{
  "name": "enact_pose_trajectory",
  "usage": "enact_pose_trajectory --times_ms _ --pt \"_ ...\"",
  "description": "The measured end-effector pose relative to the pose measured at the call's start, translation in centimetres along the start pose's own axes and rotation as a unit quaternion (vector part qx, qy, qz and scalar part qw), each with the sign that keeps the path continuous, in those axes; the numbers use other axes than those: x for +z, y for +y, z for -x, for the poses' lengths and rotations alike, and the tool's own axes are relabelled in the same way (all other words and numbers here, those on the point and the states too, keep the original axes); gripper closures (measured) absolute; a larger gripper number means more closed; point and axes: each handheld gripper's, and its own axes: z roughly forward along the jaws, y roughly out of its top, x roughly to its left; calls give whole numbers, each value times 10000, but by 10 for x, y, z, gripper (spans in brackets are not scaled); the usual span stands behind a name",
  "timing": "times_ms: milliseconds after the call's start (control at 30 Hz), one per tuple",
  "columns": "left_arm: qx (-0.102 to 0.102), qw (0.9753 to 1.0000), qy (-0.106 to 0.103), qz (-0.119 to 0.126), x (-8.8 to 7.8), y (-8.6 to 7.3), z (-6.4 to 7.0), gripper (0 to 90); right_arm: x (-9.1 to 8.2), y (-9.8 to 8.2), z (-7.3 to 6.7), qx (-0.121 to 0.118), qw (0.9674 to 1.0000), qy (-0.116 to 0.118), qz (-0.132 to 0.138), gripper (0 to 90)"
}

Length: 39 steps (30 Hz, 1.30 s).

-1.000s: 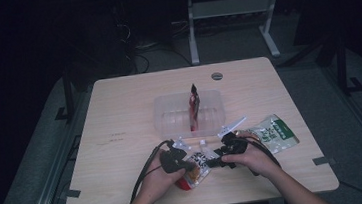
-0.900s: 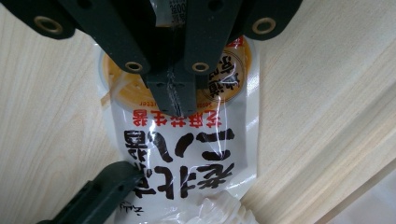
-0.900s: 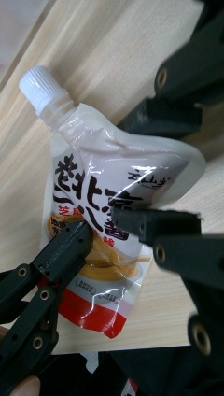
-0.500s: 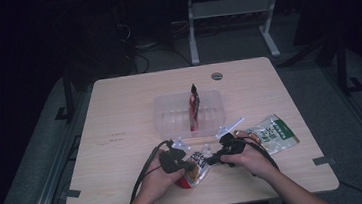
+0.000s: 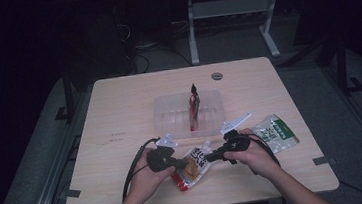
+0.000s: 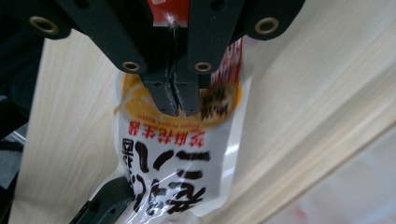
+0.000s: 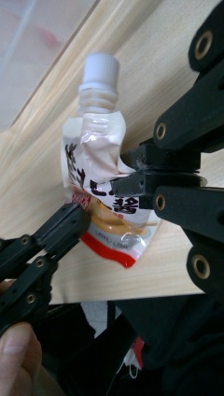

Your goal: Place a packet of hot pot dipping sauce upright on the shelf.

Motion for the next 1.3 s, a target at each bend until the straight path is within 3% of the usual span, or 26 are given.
enact_pose_trajectory --times_ms 167,400,533,600,633,767,867,1067,1167,1300 --pt "-121 9998 85 137 -14 -4 -6 895 -7 3 -3 -32 9998 44 191 892" --pt "-155 9997 139 142 -12 -3 -9 896 -16 7 -6 -45 9989 185 433 893" --pt "14 9998 192 60 -7 2 -12 897 -19 9 -8 -28 9980 306 560 894" --pt "-26 9998 182 120 -4 6 -12 898 -19 10 -10 -39 9976 340 602 894" --pt "-82 9997 170 167 -1 7 -11 898 -19 11 -11 -81 9972 366 649 894" --pt "45 9999 90 128 8 13 -8 899 -18 15 -14 -115 9960 491 733 895" --pt "56 9997 17 228 13 17 -4 899 -19 17 -16 -111 9943 623 862 896" --pt "208 9980 -369 464 22 24 10 899 -22 22 -19 -139 9926 717 973 896" --pt "281 9978 -381 473 25 25 13 899 -21 21 -21 -177 9925 745 957 896" --pt "197 9977 -373 528 20 24 8 898 -25 21 -19 -182 9922 706 1013 896"
